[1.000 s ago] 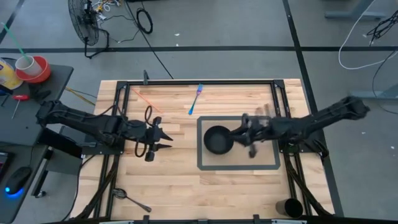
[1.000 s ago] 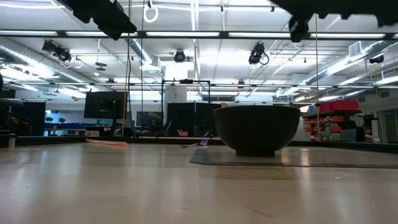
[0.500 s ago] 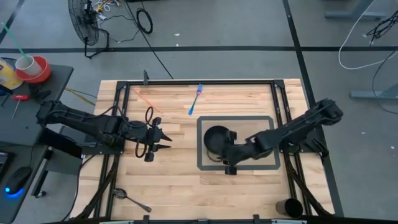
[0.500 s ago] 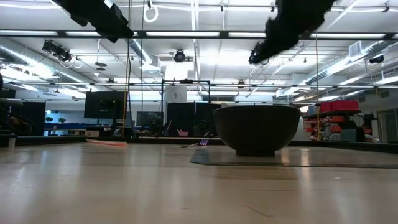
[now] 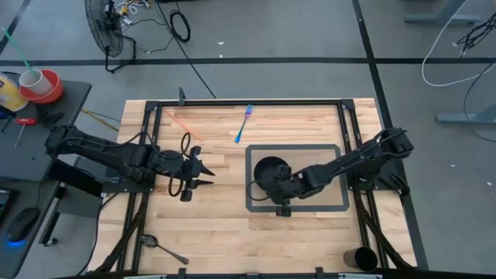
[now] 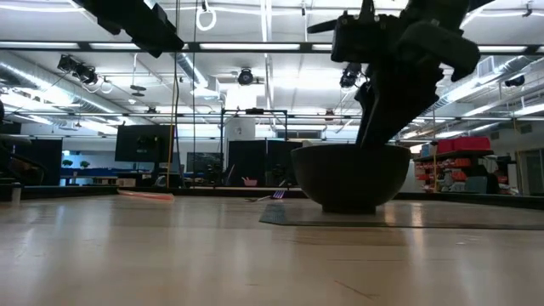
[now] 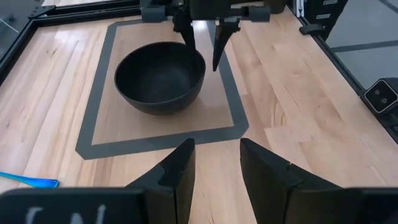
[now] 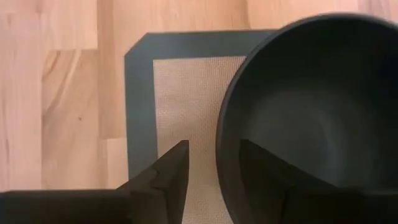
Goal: Pick & Place Utensil
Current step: Put the black bowl on the center of the mat
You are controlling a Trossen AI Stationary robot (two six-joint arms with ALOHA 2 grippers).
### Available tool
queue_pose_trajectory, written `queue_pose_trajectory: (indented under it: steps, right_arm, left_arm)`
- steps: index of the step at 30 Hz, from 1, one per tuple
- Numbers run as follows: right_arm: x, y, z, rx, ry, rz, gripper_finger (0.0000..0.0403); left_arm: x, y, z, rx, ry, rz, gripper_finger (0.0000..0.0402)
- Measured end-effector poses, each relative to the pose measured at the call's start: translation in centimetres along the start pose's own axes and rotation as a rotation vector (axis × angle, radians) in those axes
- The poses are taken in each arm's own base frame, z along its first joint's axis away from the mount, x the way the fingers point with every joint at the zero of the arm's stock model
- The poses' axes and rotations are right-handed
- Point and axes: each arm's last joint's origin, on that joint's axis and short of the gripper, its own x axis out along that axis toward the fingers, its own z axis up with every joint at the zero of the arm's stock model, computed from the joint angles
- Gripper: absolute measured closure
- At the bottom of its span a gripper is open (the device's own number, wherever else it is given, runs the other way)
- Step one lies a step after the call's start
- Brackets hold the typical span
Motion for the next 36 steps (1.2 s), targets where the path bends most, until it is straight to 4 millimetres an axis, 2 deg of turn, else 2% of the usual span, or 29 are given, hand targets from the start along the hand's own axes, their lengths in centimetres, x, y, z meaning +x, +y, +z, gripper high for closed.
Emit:
queue_pose_trajectory:
  steps: [10,19,21,24,31,36]
  right_arm:
    - [0.8,0.1,-0.1,-0.045,0.016,-0.013,0.03]
    - [0.6,0.1,-0.1,-0.05,0.008,-0.013,0.038]
    - [0.1,0.0,0.0,-0.042,-0.002,-0.01,0.0393]
    - [-1.1,-0.2,0.0,-0.001,-0.013,-0.012,0.0391]
    - [-5.3,-1.3,-1.8,0.159,0.066,-0.098,0.0393]
    - [-5.8,-1.4,-2.9,0.191,0.135,-0.148,0.0393]
  left_arm:
    - [0.0,0.2,-0.1,0.004,0.013,0.055,0.0271]
    - [0.0,0.2,-0.3,0.006,0.027,0.078,0.0271]
    - [0.0,0.2,-0.3,0.006,0.027,0.077,0.0271]
    - [0.0,0.2,-0.3,0.006,0.027,0.077,0.0271]
    - [0.0,0.2,-0.3,0.006,0.027,0.077,0.0271]
    - [0.0,0.2,-0.3,0.006,0.026,0.076,0.0271]
